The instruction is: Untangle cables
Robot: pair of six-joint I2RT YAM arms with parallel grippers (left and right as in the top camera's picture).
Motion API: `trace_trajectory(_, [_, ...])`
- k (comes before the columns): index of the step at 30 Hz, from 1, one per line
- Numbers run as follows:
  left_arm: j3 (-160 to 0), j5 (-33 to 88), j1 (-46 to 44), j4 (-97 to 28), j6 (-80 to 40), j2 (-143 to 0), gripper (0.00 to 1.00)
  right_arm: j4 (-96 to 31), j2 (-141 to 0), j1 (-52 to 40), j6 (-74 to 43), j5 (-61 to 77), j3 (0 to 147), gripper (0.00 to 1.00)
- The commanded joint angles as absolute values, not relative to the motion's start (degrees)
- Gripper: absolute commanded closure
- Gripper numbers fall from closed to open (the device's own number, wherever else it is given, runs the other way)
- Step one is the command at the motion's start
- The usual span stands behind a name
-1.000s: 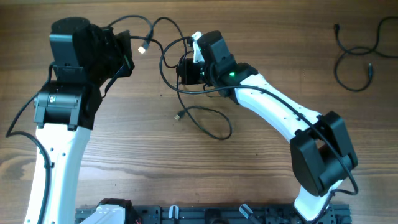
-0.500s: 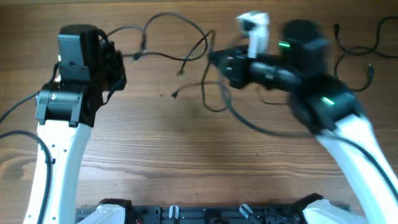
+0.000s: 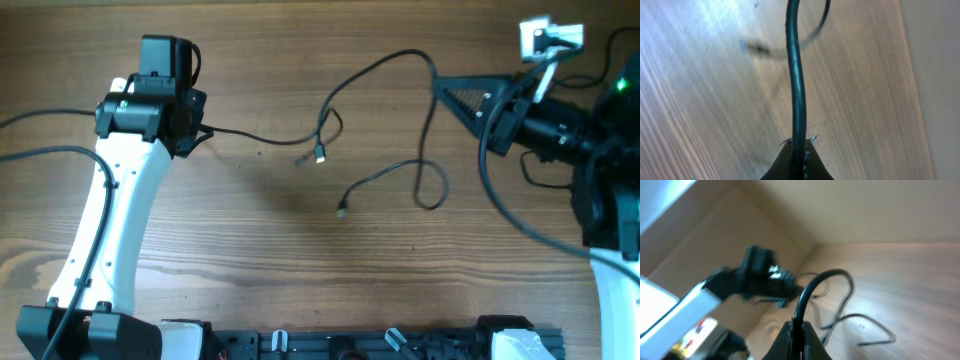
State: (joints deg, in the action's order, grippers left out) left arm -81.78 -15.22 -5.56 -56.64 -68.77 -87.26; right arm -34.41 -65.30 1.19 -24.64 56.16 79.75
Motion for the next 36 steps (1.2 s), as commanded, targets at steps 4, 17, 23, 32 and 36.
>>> trace_trajectory(4, [-82.13,-23.38,-5.3,-50.98,-54.08,-87.77,0.96,-47.9,-75.37,3.07,-16.03,36.25,80.03,0.96])
trace_trajectory(17, [-87.09,-8.16,-1.98,-29.71,-39.62,-82.17,0.96,-51.64,-100.88,-10.41,-6.26,36.1,80.01,0.96])
trace_trajectory(23, [-89.91,27.66,-2.55,-38.39,-42.5,-77.67,0.96,-37.8,-101.8,-17.76,-13.8,40.88,80.03,0.96])
trace_trajectory(32, [-89.91,21.58,-3.4,-57.19,-42.94,-80.95,0.96,-7.35,-101.69,-18.0,-35.77,54.06,80.03,0.96])
trace_trajectory(36, [-89.91,22.33,-3.51,-57.71,-42.85,-81.01,0.96,-2.57,-101.69,-17.17,-38.72,53.78,80.03,0.96])
